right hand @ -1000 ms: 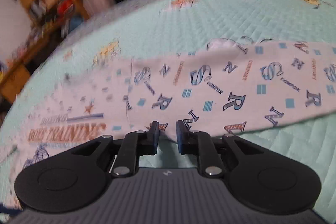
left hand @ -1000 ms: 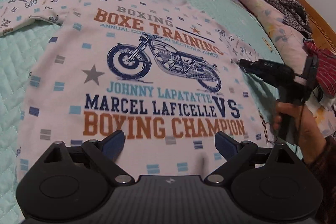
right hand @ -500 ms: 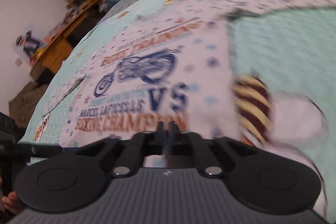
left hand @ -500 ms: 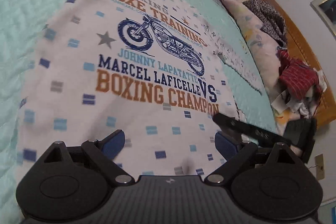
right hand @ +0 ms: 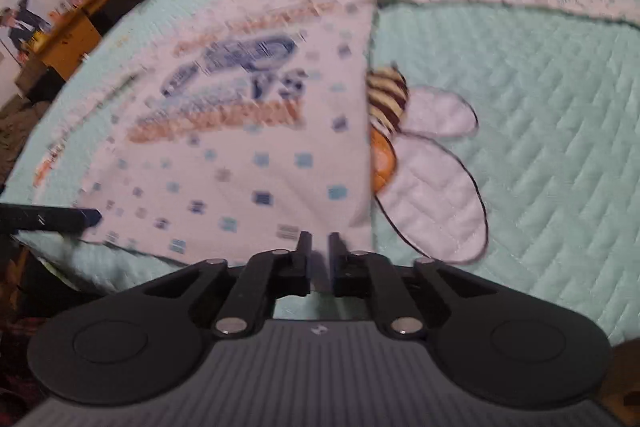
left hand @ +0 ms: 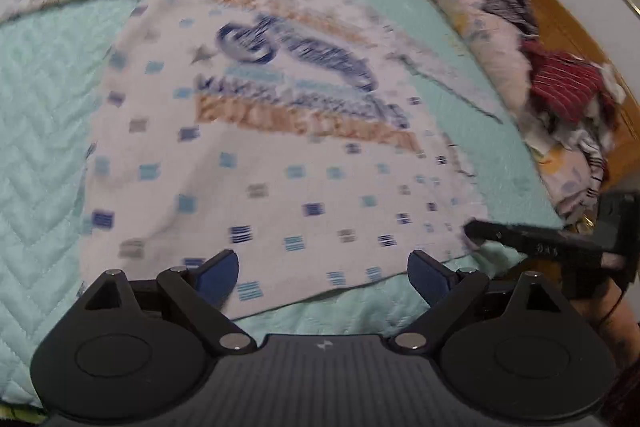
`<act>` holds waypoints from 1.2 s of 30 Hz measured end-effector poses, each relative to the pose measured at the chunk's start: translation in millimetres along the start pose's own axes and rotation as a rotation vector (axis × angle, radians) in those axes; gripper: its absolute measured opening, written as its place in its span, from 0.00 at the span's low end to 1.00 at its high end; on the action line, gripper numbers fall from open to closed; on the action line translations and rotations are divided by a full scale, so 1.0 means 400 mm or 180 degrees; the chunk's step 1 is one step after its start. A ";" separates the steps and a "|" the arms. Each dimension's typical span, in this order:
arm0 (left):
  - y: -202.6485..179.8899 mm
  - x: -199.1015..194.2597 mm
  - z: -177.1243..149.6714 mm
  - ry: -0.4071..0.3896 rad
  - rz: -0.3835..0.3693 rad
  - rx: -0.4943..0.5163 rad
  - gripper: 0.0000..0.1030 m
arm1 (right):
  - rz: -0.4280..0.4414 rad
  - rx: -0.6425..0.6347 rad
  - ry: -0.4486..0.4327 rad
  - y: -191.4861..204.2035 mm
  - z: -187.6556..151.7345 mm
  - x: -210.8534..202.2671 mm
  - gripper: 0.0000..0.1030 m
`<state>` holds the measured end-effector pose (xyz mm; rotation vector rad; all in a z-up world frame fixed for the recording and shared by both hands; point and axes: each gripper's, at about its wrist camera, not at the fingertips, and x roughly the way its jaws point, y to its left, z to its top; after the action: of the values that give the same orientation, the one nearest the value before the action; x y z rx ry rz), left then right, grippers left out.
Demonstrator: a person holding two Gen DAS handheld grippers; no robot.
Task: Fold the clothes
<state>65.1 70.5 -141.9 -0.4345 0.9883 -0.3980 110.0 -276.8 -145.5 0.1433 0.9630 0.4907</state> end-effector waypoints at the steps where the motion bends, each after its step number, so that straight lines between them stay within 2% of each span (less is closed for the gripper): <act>1: -0.010 -0.005 0.003 -0.0022 -0.0080 0.0038 0.90 | 0.0022 -0.0012 -0.0068 0.007 0.007 -0.003 0.13; 3: -0.024 -0.007 0.006 -0.0032 -0.0207 0.0103 0.92 | 0.0130 0.0024 -0.0063 0.003 0.012 0.006 0.15; 5: -0.013 0.016 -0.005 0.0094 -0.0137 0.0098 0.92 | 0.0216 0.0034 0.0104 -0.008 -0.005 0.032 0.15; 7: 0.013 0.044 -0.019 0.0239 -0.0011 0.0022 0.90 | 0.0193 0.0065 0.0183 -0.029 -0.026 0.038 0.09; 8: 0.022 0.035 -0.021 0.0214 -0.0072 -0.0031 0.91 | 0.0195 0.0116 0.0188 -0.038 -0.030 0.032 0.08; 11: 0.024 0.013 -0.012 0.0171 -0.0182 -0.0131 0.91 | 0.0230 0.0174 0.0128 -0.023 -0.004 0.006 0.15; 13: -0.004 0.006 0.006 0.0104 -0.0278 -0.0008 0.92 | 0.0454 0.0080 0.0031 0.017 0.023 0.004 0.15; 16: -0.030 0.025 0.024 0.0102 -0.0140 0.0109 0.93 | 0.0783 -0.0092 -0.0013 0.094 0.051 0.041 0.15; 18: -0.014 0.048 0.020 0.0214 -0.0037 0.0042 0.93 | 0.0876 -0.0205 0.0170 0.133 0.037 0.091 0.15; 20: 0.013 0.051 0.003 0.0256 -0.0020 0.0005 0.91 | 0.0788 -0.0300 0.0453 0.138 0.002 0.128 0.14; 23: 0.021 0.026 0.000 0.0213 -0.0151 -0.0037 0.91 | 0.1003 0.0072 0.0501 0.086 0.002 0.102 0.15; 24: 0.022 0.020 0.005 0.0197 -0.0179 -0.0054 0.91 | 0.1034 0.0167 0.0433 0.070 0.018 0.088 0.15; 27: 0.009 0.001 0.041 0.0011 -0.0135 -0.0025 0.91 | 0.0940 0.0235 0.0082 0.042 0.093 0.056 0.16; 30: 0.008 0.000 0.076 -0.0128 0.0091 -0.0014 0.92 | 0.0735 0.0268 -0.0292 0.006 0.173 0.063 0.17; 32: 0.021 0.010 0.088 -0.0110 0.0196 -0.0046 0.92 | 0.0560 0.0186 -0.0302 -0.021 0.204 0.106 0.17; 34: 0.045 0.027 0.074 0.0026 0.0212 -0.0107 0.92 | 0.0329 0.0279 -0.0115 -0.072 0.202 0.159 0.15; 35: 0.056 0.034 0.064 0.0085 0.0212 -0.0130 0.92 | 0.0293 0.0365 -0.0071 -0.097 0.192 0.169 0.02; 36: 0.059 0.030 0.055 0.0077 0.0189 -0.0102 0.92 | 0.0322 0.0477 -0.0104 -0.117 0.185 0.160 0.00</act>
<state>92.7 88.2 -152.2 -0.4292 1.0299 -0.3350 216.2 -281.6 -166.9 0.3354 0.9635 0.5075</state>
